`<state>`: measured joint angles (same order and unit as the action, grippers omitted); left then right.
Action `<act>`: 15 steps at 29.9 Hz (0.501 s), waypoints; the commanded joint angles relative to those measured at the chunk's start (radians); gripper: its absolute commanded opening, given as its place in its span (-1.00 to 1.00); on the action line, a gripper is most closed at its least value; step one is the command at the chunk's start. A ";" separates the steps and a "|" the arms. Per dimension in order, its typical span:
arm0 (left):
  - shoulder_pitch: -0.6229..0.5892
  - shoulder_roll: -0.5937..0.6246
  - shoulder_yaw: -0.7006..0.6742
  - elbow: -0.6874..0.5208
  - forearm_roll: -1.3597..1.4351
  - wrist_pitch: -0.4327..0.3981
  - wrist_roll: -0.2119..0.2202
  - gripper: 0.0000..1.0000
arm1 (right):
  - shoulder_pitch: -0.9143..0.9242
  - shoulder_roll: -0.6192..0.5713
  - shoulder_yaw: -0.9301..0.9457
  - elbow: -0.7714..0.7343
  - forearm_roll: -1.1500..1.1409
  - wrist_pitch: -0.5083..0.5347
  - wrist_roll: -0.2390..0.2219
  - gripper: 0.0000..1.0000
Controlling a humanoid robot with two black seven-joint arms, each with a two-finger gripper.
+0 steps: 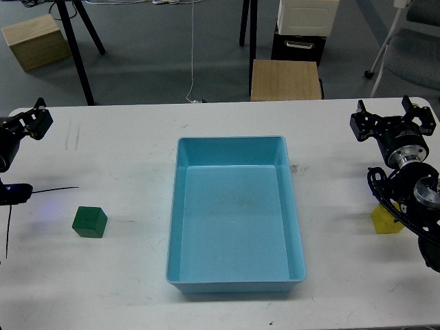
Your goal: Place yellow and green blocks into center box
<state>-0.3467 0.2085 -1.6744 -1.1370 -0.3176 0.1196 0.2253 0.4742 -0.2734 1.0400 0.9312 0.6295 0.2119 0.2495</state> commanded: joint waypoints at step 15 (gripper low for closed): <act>-0.003 0.037 0.002 0.003 0.002 0.000 0.080 1.00 | 0.000 -0.021 0.000 0.003 -0.036 0.001 0.014 0.97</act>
<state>-0.3507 0.2375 -1.6740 -1.1344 -0.3166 0.1204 0.2955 0.4740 -0.2865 1.0400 0.9333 0.6178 0.2131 0.2609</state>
